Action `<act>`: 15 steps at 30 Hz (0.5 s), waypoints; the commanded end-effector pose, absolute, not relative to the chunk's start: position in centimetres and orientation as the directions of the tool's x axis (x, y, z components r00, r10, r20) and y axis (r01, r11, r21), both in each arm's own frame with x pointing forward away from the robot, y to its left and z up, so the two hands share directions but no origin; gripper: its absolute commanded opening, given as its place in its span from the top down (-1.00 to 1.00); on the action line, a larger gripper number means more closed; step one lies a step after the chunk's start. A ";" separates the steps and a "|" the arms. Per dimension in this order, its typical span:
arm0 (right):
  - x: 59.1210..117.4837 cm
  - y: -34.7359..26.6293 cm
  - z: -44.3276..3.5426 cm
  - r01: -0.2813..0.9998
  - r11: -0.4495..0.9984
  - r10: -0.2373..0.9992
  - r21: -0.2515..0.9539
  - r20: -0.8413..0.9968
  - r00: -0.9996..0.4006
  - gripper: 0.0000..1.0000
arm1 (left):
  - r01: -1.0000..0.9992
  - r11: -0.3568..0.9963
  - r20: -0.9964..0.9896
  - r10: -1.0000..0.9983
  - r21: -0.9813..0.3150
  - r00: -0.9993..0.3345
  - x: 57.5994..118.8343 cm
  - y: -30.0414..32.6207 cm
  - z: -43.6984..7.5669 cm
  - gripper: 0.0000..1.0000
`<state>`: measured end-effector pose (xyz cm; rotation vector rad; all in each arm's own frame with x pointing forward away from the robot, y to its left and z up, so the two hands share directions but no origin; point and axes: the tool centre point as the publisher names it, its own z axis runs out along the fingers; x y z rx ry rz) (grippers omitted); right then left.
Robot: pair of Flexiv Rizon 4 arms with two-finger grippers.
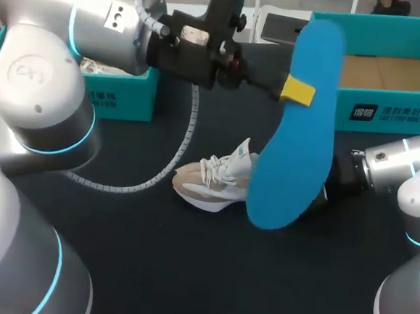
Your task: Take the shoe out of the shoebox, open the shoe tongue, remove and reinsert the insole, then place the shoe into the shoebox
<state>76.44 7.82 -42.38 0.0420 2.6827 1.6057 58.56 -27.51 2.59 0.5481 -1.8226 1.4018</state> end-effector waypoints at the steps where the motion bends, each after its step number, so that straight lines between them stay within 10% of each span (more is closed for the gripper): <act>1: 76.7 8.2 -42.9 0.016 0.475 0.032 0.880 0.001 -0.999 1.00 | -0.737 0.298 0.789 0.115 -0.607 -0.604 57.9 -25.5 3.2 1.00; 15: 76.7 8.2 -42.9 0.016 0.475 0.032 0.880 0.001 -0.999 1.00 | -0.783 0.246 0.821 0.154 -0.571 -0.550 56.0 -22.6 4.3 1.00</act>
